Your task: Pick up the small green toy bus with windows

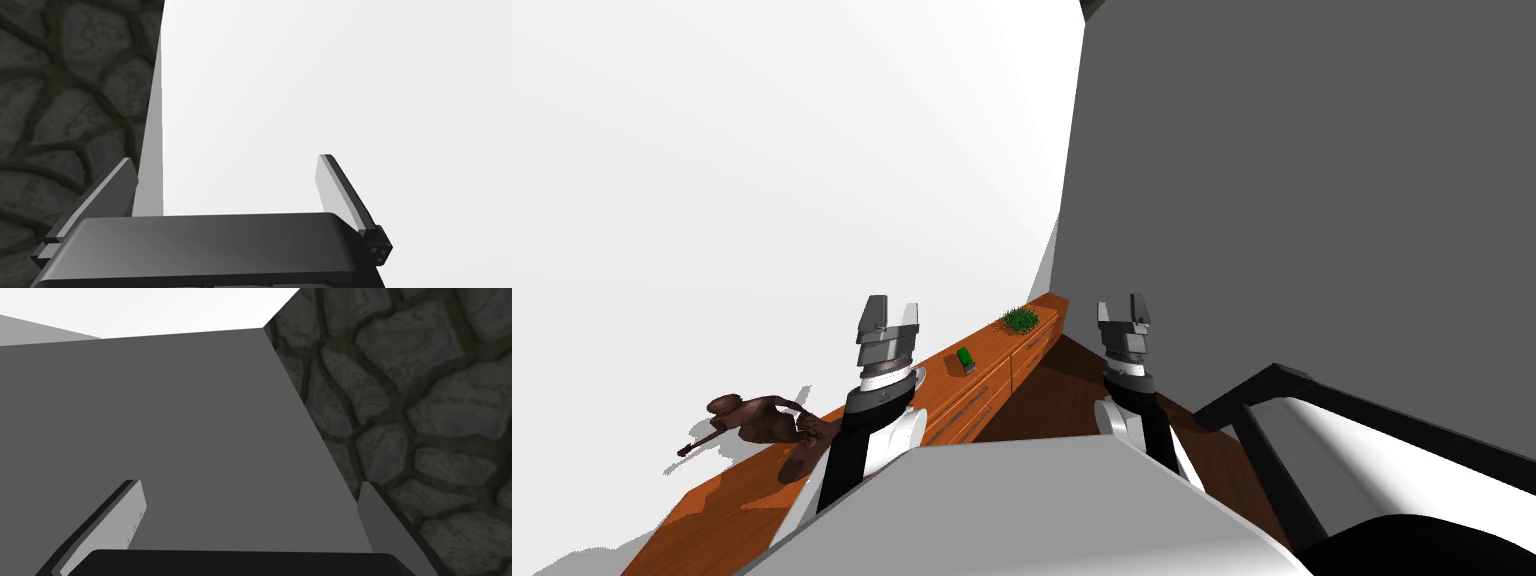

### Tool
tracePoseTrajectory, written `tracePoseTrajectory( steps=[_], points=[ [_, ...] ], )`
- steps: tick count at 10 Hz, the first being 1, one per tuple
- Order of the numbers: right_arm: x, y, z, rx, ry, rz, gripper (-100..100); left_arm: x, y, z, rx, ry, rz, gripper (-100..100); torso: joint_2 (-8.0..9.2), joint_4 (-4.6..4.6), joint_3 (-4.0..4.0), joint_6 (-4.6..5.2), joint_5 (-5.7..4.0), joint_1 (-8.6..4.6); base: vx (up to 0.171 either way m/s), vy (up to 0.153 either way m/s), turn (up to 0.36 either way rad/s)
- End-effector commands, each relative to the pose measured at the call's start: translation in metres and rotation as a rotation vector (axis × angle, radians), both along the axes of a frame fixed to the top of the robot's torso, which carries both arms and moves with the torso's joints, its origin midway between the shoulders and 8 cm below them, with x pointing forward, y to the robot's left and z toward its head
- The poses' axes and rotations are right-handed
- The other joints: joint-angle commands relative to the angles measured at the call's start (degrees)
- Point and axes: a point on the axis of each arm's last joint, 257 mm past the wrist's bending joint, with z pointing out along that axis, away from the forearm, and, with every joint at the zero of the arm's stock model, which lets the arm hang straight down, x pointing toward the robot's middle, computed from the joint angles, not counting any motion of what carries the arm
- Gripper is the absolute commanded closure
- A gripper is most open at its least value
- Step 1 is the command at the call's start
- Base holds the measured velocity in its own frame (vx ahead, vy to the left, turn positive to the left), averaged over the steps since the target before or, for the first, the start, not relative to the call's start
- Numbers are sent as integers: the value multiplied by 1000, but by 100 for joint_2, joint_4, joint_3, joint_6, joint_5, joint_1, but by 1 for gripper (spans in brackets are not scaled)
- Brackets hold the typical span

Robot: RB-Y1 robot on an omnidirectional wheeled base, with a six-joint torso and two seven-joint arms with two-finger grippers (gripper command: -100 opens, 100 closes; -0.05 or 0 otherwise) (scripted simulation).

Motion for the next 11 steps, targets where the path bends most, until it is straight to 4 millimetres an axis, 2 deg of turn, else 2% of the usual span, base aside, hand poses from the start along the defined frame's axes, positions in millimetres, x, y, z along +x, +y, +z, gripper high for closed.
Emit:
tracePoseTrajectory(
  steps=[1,4,6,7,11],
  points=[
    [0,0,0,0,0,0,0,11,2,-10,22,48,-13,-100,0,0,0,0,0,0,-10,0,-107],
    [0,0,0,0,0,0,0,34,11,-35,57,155,-22,-100,7,1,4,2,1,4,-21,5,-131],
    [0,0,0,0,0,0,0,53,24,-57,76,245,-14,-100,8,2,5,1,2,9,-24,15,-147],
    [0,0,0,0,0,0,0,55,23,-58,86,254,-16,-100,7,2,4,1,2,11,-13,14,-44],
    [0,0,0,0,0,0,0,86,54,-96,133,416,21,-100,4,1,3,-1,2,10,-16,17,-119]
  ],
)
